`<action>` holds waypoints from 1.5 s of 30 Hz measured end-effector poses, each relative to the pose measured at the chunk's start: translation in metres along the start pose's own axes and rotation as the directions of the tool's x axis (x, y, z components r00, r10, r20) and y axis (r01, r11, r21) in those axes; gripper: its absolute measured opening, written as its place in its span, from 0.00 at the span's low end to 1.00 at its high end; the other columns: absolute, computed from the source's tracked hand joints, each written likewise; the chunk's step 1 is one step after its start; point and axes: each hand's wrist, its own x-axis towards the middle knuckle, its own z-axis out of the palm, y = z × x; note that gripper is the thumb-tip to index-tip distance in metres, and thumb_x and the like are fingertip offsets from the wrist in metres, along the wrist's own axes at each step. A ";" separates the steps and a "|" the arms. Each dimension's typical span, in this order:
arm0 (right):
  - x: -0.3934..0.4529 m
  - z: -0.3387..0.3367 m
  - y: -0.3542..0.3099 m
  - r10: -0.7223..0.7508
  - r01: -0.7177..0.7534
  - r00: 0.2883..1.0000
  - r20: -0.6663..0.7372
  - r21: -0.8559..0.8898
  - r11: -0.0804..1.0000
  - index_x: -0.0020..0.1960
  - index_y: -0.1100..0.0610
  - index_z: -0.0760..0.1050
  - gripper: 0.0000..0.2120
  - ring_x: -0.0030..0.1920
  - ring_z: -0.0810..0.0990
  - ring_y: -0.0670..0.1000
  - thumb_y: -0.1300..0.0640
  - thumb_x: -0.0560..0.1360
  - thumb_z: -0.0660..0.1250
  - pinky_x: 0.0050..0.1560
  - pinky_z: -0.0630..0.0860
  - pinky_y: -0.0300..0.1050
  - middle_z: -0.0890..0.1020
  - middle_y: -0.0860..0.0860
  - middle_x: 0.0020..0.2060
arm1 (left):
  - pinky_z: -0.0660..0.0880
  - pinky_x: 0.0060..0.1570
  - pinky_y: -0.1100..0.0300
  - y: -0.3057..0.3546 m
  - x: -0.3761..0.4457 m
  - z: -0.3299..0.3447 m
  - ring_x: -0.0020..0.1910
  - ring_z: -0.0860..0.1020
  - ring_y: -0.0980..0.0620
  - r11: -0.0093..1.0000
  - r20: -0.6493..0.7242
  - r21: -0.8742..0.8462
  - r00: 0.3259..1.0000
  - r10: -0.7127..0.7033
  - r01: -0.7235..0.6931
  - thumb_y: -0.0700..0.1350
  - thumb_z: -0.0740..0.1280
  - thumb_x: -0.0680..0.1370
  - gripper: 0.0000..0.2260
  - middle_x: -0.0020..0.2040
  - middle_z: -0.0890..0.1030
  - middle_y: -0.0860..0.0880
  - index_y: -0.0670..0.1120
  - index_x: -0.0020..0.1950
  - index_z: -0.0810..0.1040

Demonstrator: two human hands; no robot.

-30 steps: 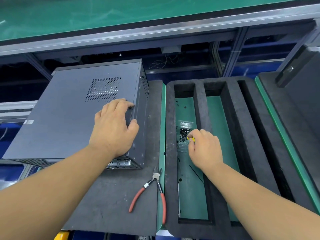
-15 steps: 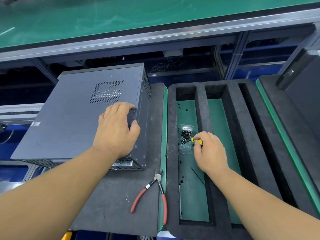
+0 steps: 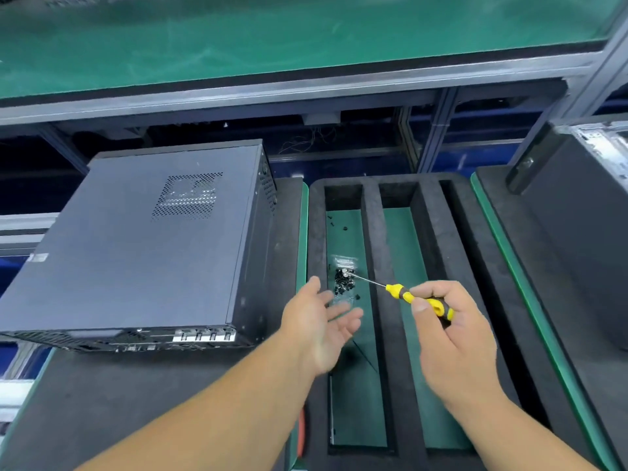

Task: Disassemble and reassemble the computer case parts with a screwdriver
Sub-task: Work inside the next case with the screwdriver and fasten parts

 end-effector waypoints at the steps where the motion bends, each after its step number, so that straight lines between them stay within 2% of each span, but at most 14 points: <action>1: -0.004 -0.002 -0.008 0.001 -0.001 1.000 -0.001 0.027 1.000 0.52 0.44 0.79 0.07 0.26 0.67 0.43 0.52 0.77 0.63 0.27 0.63 0.30 0.72 0.42 0.28 | 0.80 0.46 0.51 0.006 0.001 0.005 0.56 0.82 0.37 0.998 0.067 -0.065 0.998 -0.009 0.013 0.57 0.57 0.86 0.25 0.64 0.77 0.34 0.40 0.75 0.68; 2: -0.007 -0.004 -0.015 0.005 -0.005 1.000 -0.004 0.053 0.999 0.51 0.45 0.79 0.07 0.25 0.66 0.43 0.51 0.77 0.64 0.26 0.63 0.31 0.71 0.42 0.27 | 0.80 0.47 0.51 0.012 0.000 0.010 0.55 0.83 0.37 0.993 0.124 -0.113 0.992 -0.006 0.020 0.58 0.56 0.86 0.26 0.63 0.79 0.34 0.39 0.73 0.70; 4: -0.013 -0.008 -0.027 0.006 -0.005 1.000 -0.010 0.094 0.996 0.51 0.45 0.79 0.06 0.24 0.65 0.43 0.51 0.77 0.64 0.25 0.63 0.32 0.71 0.43 0.27 | 0.79 0.42 0.53 0.019 -0.006 0.018 0.46 0.84 0.42 0.988 0.194 -0.155 0.981 0.028 0.003 0.58 0.57 0.85 0.25 0.57 0.83 0.36 0.37 0.67 0.77; 6: -0.017 -0.011 -0.037 -0.004 0.006 1.000 -0.020 0.114 0.993 0.52 0.45 0.79 0.07 0.25 0.65 0.43 0.50 0.77 0.64 0.25 0.63 0.33 0.71 0.43 0.27 | 0.74 0.34 0.57 0.022 -0.014 0.023 0.35 0.80 0.47 0.987 0.214 -0.150 0.973 0.084 -0.052 0.52 0.59 0.85 0.21 0.47 0.85 0.41 0.38 0.58 0.84; 8: -0.018 -0.012 -0.046 -0.016 0.020 0.999 -0.029 0.116 0.993 0.53 0.45 0.79 0.06 0.25 0.66 0.44 0.51 0.79 0.65 0.25 0.63 0.34 0.71 0.44 0.28 | 0.69 0.29 0.60 0.022 -0.021 0.024 0.31 0.75 0.51 0.984 0.202 -0.129 0.969 0.144 -0.120 0.46 0.62 0.84 0.16 0.40 0.82 0.43 0.38 0.51 0.86; 11: -0.022 -0.012 -0.058 -0.040 0.044 0.999 -0.037 0.104 0.994 0.52 0.46 0.79 0.08 0.26 0.67 0.44 0.58 0.82 0.67 0.27 0.65 0.34 0.72 0.44 0.28 | 0.68 0.26 0.62 0.025 -0.033 0.026 0.29 0.74 0.53 0.969 0.164 -0.094 0.956 0.242 -0.229 0.39 0.63 0.83 0.10 0.37 0.82 0.44 0.37 0.54 0.83; 15: -0.031 -0.010 -0.084 -0.073 0.082 0.995 -0.062 0.161 0.984 0.53 0.46 0.80 0.07 0.27 0.66 0.44 0.52 0.78 0.65 0.28 0.64 0.33 0.71 0.44 0.29 | 0.72 0.28 0.65 0.038 -0.056 0.026 0.29 0.75 0.54 0.947 0.167 -0.103 0.933 0.318 -0.304 0.42 0.65 0.84 0.10 0.38 0.83 0.44 0.37 0.53 0.82; 18: -0.042 -0.001 -0.105 -0.083 0.097 0.994 -0.072 0.207 0.974 0.54 0.45 0.80 0.07 0.26 0.65 0.44 0.51 0.78 0.64 0.26 0.64 0.35 0.72 0.44 0.29 | 0.74 0.27 0.65 0.056 -0.078 0.020 0.28 0.75 0.55 0.939 0.221 -0.198 0.920 0.324 -0.283 0.46 0.68 0.82 0.12 0.37 0.83 0.44 0.37 0.50 0.82; 22: -0.058 0.023 -0.139 -0.093 0.103 0.994 -0.064 0.182 0.978 0.57 0.41 0.80 0.08 0.32 0.73 0.43 0.52 0.82 0.65 0.34 0.69 0.30 0.79 0.40 0.34 | 0.75 0.27 0.65 0.089 -0.105 0.001 0.28 0.75 0.55 0.931 0.281 -0.267 0.904 0.323 -0.250 0.48 0.66 0.83 0.14 0.38 0.83 0.43 0.37 0.52 0.82; 25: -0.074 0.049 -0.164 -0.083 0.084 0.996 -0.011 0.147 0.986 0.56 0.40 0.81 0.12 0.33 0.74 0.45 0.56 0.83 0.65 0.35 0.70 0.31 0.80 0.41 0.35 | 0.73 0.28 0.65 0.116 -0.122 -0.029 0.29 0.76 0.55 0.937 0.358 -0.260 0.878 0.318 -0.233 0.45 0.64 0.84 0.13 0.40 0.83 0.43 0.37 0.53 0.83; 28: -0.093 0.078 -0.179 -0.068 0.065 0.998 0.015 0.152 0.986 0.56 0.40 0.81 0.12 0.32 0.71 0.42 0.56 0.82 0.64 0.34 0.68 0.33 0.75 0.39 0.31 | 0.72 0.28 0.65 0.138 -0.135 -0.069 0.32 0.76 0.54 0.947 0.450 -0.234 0.838 0.308 -0.222 0.41 0.66 0.82 0.10 0.42 0.82 0.43 0.38 0.51 0.85; 32: -0.120 0.119 -0.183 0.020 -0.042 0.995 0.102 0.226 0.973 0.57 0.41 0.81 0.14 0.33 0.69 0.51 0.59 0.84 0.63 0.35 0.69 0.46 0.75 0.48 0.34 | 0.71 0.27 0.65 0.149 -0.140 -0.126 0.31 0.74 0.55 0.944 0.471 -0.159 0.819 0.329 -0.288 0.44 0.72 0.78 0.09 0.40 0.81 0.45 0.41 0.43 0.88; 39: -0.194 0.168 -0.158 0.227 -0.263 0.956 0.185 0.202 0.943 0.50 0.41 0.82 0.19 0.29 0.71 0.53 0.64 0.83 0.62 0.29 0.68 0.42 0.80 0.54 0.34 | 0.70 0.26 0.65 0.119 -0.126 -0.210 0.30 0.74 0.56 0.957 0.388 -0.014 0.881 0.271 -0.289 0.43 0.70 0.80 0.08 0.39 0.82 0.45 0.40 0.47 0.85; 45: -0.234 0.186 -0.143 0.371 -0.386 0.916 0.151 0.080 0.919 0.49 0.38 0.79 0.19 0.26 0.72 0.54 0.63 0.81 0.63 0.30 0.69 0.42 0.81 0.55 0.33 | 0.66 0.24 0.65 0.078 -0.102 -0.224 0.26 0.71 0.57 0.952 0.275 0.133 0.933 0.231 -0.275 0.46 0.67 0.83 0.10 0.36 0.83 0.46 0.40 0.51 0.84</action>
